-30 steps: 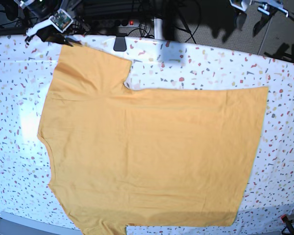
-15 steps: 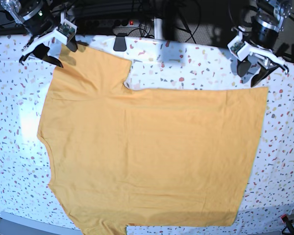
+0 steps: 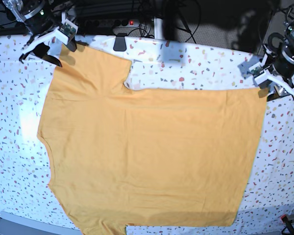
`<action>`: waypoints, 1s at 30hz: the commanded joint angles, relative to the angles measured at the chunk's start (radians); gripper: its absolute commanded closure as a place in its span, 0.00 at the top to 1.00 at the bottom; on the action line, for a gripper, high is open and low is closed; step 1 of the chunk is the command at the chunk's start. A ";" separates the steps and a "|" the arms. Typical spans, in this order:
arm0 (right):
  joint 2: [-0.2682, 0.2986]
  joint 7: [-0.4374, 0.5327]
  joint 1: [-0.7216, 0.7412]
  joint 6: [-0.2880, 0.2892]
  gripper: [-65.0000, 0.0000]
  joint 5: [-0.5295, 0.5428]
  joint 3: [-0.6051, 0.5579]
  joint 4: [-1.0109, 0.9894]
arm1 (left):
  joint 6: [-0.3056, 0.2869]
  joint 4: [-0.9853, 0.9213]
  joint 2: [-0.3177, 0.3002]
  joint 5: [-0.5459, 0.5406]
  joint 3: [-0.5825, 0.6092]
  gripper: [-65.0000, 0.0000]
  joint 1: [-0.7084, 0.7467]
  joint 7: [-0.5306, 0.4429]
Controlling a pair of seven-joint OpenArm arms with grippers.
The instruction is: Fold the T-shirt properly
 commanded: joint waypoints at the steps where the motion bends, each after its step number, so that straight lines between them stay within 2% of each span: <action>1: 0.001 0.015 -0.006 -0.020 0.52 -0.003 0.008 0.017 | -0.002 -0.008 -0.030 -0.021 -0.009 0.42 -0.027 -0.005; 4: -0.012 0.015 -0.006 -0.020 0.52 -0.004 0.008 0.017 | -0.059 -0.063 -0.063 -0.097 -0.009 0.42 -0.077 -0.004; 7: -0.015 0.015 -0.006 -0.020 0.52 -0.003 0.008 0.017 | -0.087 -0.082 -0.087 -0.130 0.005 0.42 -0.099 -0.005; 10: -0.015 0.014 -0.006 -0.020 0.52 -0.003 0.008 0.017 | -0.088 -0.085 -0.098 -0.126 0.072 0.42 -0.111 -0.005; 14: -0.015 0.014 -0.006 -0.020 0.52 -0.003 0.008 0.017 | -0.085 -0.113 -0.097 -0.031 0.218 0.42 -0.170 -0.004; 18: -0.033 0.014 -0.006 -0.020 0.52 -0.003 0.008 0.017 | -0.043 -0.191 -0.097 0.043 0.319 0.42 -0.264 0.039; 23: -0.079 0.015 -0.006 -0.021 0.52 -0.003 0.008 0.017 | -0.043 -0.270 -0.097 0.024 0.369 0.42 -0.329 0.013; 30: -0.081 0.015 -0.005 -0.021 0.52 -0.003 0.008 0.017 | -0.043 -0.278 -0.090 0.003 0.409 0.42 -0.336 -0.013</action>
